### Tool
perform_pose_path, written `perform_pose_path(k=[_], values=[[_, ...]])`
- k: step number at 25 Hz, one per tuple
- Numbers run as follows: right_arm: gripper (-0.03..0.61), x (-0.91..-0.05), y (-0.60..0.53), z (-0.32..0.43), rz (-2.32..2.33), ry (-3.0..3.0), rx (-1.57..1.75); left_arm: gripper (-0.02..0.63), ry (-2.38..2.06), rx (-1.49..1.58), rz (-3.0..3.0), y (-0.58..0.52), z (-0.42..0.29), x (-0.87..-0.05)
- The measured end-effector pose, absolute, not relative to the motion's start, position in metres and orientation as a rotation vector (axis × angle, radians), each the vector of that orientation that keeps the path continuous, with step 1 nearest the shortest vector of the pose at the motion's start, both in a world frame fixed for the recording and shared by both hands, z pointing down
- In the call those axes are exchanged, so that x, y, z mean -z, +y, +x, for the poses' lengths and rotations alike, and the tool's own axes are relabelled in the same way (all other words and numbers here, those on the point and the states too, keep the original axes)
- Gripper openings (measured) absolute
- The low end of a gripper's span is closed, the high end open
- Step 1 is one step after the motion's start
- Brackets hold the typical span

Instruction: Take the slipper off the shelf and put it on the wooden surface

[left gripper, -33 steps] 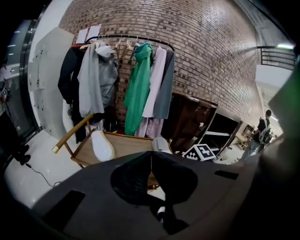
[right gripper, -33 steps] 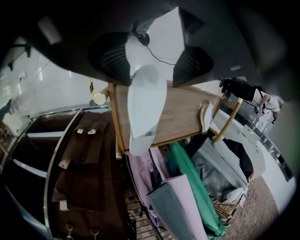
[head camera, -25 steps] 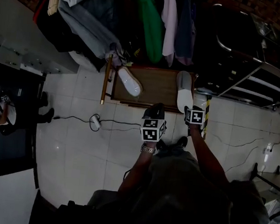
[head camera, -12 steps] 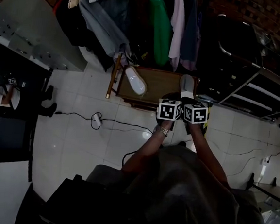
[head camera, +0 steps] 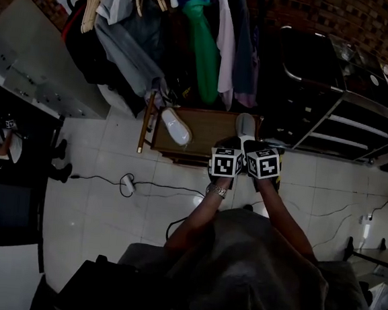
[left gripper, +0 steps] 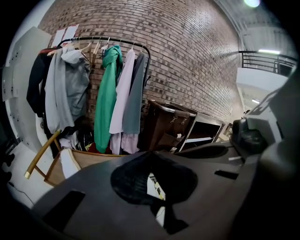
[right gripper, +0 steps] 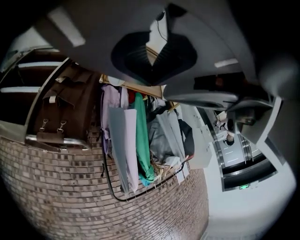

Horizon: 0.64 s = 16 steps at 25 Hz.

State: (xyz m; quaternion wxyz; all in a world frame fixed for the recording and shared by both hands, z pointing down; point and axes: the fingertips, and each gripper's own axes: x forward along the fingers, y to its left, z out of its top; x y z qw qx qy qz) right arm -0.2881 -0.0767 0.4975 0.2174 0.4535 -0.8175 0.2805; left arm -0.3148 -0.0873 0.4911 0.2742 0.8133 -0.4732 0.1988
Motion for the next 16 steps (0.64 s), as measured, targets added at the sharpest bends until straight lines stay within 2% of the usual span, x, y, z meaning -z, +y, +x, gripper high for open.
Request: perform_pose_path(k=[16], values=[[0.002, -0.486, -0.079, -0.273, 1.289, -2.324, -0.833, 0.006, -1.216, -0.459, 2.229, -0.083, -0.292, -0.484]])
